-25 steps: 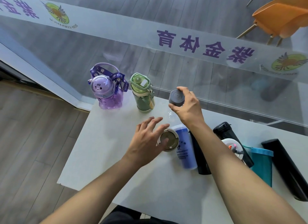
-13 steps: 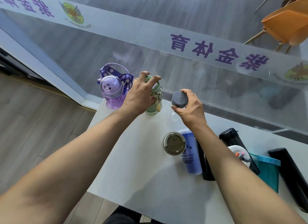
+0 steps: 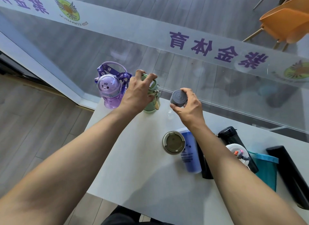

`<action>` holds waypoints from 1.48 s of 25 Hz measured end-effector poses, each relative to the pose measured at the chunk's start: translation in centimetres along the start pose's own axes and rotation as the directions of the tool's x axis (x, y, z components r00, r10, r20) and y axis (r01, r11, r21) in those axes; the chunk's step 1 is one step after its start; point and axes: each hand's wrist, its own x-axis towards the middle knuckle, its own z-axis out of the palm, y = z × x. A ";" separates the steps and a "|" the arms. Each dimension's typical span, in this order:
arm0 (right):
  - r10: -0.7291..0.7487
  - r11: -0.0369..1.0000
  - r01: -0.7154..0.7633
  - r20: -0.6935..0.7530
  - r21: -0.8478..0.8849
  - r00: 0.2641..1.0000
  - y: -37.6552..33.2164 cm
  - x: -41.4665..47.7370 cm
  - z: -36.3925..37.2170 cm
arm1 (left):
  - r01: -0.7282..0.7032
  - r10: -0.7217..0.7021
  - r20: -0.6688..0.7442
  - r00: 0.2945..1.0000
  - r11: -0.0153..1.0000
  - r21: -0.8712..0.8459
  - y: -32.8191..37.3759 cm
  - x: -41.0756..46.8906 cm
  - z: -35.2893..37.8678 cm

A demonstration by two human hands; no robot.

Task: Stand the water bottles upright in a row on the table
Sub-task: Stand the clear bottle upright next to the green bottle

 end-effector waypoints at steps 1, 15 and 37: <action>0.001 1.000 -0.001 -0.002 -0.001 1.000 0.0 0.0 0.0 | -0.003 0.003 -0.001 1.000 1.000 0.001 0.1 0.0 0.0; 0.007 1.000 -0.007 0.018 -0.009 1.000 -0.5 -0.1 0.7 | 0.016 -0.016 0.015 1.000 1.000 0.021 -0.2 0.3 -0.4; -0.012 0.994 0.009 -0.017 -0.113 1.000 -1.1 -1.8 -0.7 | -0.080 0.091 -0.061 0.994 0.982 0.169 0.4 -4.5 -1.7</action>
